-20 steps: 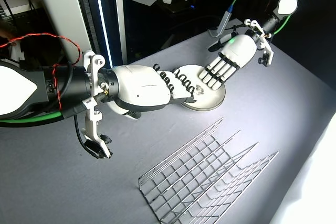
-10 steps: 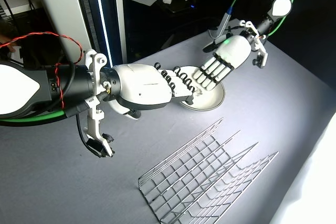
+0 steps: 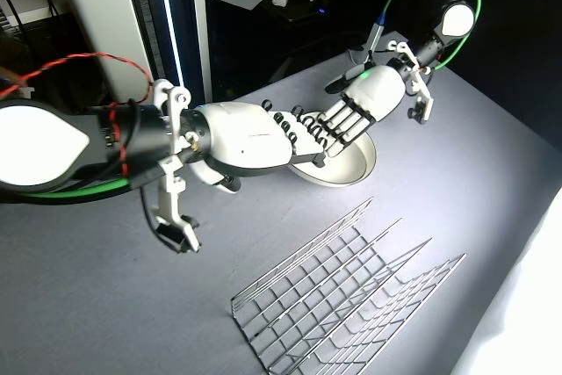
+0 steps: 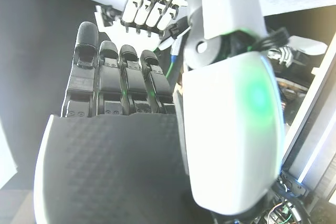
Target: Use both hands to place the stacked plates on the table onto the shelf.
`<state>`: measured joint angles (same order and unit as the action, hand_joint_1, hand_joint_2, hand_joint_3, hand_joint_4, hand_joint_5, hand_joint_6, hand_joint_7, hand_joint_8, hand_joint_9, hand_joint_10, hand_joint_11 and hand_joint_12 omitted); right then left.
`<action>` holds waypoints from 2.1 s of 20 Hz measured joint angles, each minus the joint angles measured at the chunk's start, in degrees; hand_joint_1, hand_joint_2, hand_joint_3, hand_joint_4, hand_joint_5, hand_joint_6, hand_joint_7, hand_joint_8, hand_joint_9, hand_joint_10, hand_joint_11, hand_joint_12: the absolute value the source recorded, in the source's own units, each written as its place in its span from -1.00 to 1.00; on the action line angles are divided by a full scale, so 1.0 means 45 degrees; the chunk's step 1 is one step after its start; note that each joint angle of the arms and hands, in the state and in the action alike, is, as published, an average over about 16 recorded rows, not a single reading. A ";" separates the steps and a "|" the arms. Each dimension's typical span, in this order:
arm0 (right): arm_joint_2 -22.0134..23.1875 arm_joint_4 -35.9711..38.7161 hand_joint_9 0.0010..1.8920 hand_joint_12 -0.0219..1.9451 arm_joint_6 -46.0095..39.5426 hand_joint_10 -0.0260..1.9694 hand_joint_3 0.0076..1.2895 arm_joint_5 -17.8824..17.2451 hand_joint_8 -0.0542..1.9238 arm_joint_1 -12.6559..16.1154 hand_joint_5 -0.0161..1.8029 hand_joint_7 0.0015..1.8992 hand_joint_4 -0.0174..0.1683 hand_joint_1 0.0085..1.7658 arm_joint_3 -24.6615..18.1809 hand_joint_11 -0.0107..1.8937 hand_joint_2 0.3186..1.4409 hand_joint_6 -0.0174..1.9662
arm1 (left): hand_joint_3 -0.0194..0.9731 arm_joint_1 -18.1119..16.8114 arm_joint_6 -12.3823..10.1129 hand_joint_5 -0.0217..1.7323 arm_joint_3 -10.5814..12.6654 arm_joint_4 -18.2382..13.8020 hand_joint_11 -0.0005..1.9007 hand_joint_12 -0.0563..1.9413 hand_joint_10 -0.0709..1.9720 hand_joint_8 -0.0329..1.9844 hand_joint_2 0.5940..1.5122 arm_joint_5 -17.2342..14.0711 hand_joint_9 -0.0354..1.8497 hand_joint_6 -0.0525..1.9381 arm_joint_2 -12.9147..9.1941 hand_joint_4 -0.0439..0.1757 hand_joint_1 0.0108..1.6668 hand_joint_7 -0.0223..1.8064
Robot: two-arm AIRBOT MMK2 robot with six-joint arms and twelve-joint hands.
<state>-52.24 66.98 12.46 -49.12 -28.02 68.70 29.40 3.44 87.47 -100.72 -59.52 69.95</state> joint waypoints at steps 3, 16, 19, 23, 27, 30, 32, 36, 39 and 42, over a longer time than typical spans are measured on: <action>-0.0317 -0.0019 -0.98 -0.30 0.0002 -0.96 -0.98 0.0249 -0.96 -0.0059 -0.96 -0.98 -0.78 0.53 -0.0035 -0.97 0.02 -0.96 | -0.92 -0.0066 -0.0045 -0.99 -0.0097 0.0018 -0.99 -0.94 -0.94 -0.99 -0.01 0.0115 -0.98 -0.98 0.0109 -0.65 -0.99 -0.99; -0.1654 -0.0097 -0.98 -0.26 0.0026 -0.96 -0.98 0.1404 -0.96 -0.0431 -0.96 -0.98 -0.78 0.51 0.0044 -0.98 0.09 -0.96 | -0.92 -0.0301 -0.0163 -0.99 -0.0249 -0.0035 -0.99 -0.95 -0.95 -0.99 -0.02 0.0396 -0.98 -0.97 0.0401 -0.64 -0.99 -0.99; -0.1876 -0.0108 -0.98 -0.27 0.0033 -0.96 -0.98 0.1560 -0.96 -0.0514 -0.96 -0.98 -0.78 0.50 0.0182 -0.98 0.11 -0.96 | -0.92 -0.0323 -0.0165 -0.99 -0.0234 -0.0044 -0.99 -0.96 -0.95 -0.99 -0.02 0.0403 -0.98 -0.97 0.0428 -0.64 -0.99 -0.99; -0.2142 -0.0128 -0.98 -0.27 0.0046 -0.96 -0.98 0.1684 -0.96 -0.0592 -0.96 -0.98 -0.79 0.49 0.0448 -0.98 0.13 -0.96 | -0.92 -0.0326 -0.0167 -0.99 -0.0207 -0.0035 -0.99 -0.96 -0.95 -0.99 -0.02 0.0391 -0.98 -0.97 0.0439 -0.63 -0.99 -0.99; -0.2434 -0.0139 -0.98 -0.27 0.0058 -0.96 -0.98 0.1761 -0.96 -0.0583 -0.96 -0.98 -0.79 0.49 0.0750 -0.98 0.15 -0.96 | -0.92 -0.0325 -0.0170 -0.99 -0.0162 -0.0037 -0.99 -0.96 -0.95 -0.99 -0.01 0.0363 -0.98 -0.97 0.0443 -0.63 -0.99 -0.99; -0.2669 -0.0156 -0.98 -0.26 0.0066 -0.96 -0.98 0.1821 -0.96 -0.0520 -0.96 -0.98 -0.80 0.49 0.0979 -0.98 0.16 -0.96 | -0.92 -0.0322 -0.0175 -0.99 -0.0112 -0.0035 -0.99 -0.96 -0.95 -0.99 -0.02 0.0331 -0.98 -0.97 0.0449 -0.63 -0.99 -0.99; -0.2815 -0.0165 -0.98 -0.27 0.0070 -0.96 -0.98 0.1864 -0.96 -0.0470 -0.96 -0.98 -0.80 0.49 0.1114 -0.98 0.17 -0.97 | -0.92 -0.0321 -0.0182 -0.99 -0.0073 -0.0035 -0.98 -0.96 -0.95 -0.99 -0.02 0.0304 -0.98 -0.97 0.0454 -0.63 -0.99 -0.99; -0.3057 -0.0180 -0.98 -0.24 0.0078 -0.96 -0.98 0.1948 -0.96 -0.0371 -0.96 -0.98 -0.80 0.49 0.1292 -0.98 0.17 -0.97 | -0.92 -0.0315 -0.0209 -0.99 -0.0008 -0.0034 -0.98 -0.96 -0.95 -0.99 -0.02 0.0260 -0.98 -0.97 0.0464 -0.63 -0.99 -0.99; -0.3193 -0.0185 -0.98 -0.25 0.0080 -0.96 -0.98 0.2013 -0.96 -0.0299 -0.96 -0.98 -0.79 0.49 0.1369 -0.98 0.17 -0.97 | -0.92 -0.0310 -0.0236 -0.99 0.0036 -0.0034 -0.99 -0.96 -0.95 -0.99 -0.03 0.0231 -0.98 -0.97 0.0470 -0.63 -0.99 -0.99; -0.3286 -0.0184 -0.98 -0.24 0.0081 -0.96 -0.98 0.2069 -0.96 -0.0249 -0.96 -0.98 -0.78 0.49 0.1427 -0.97 0.17 -0.97 | -0.92 -0.0307 -0.0263 -0.99 0.0070 -0.0036 -0.99 -0.97 -0.95 -0.99 -0.03 0.0205 -0.98 -0.97 0.0475 -0.63 -0.99 -0.99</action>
<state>-67.03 66.16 12.83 -39.81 -29.14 75.12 28.01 2.26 87.79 -100.88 -58.60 72.09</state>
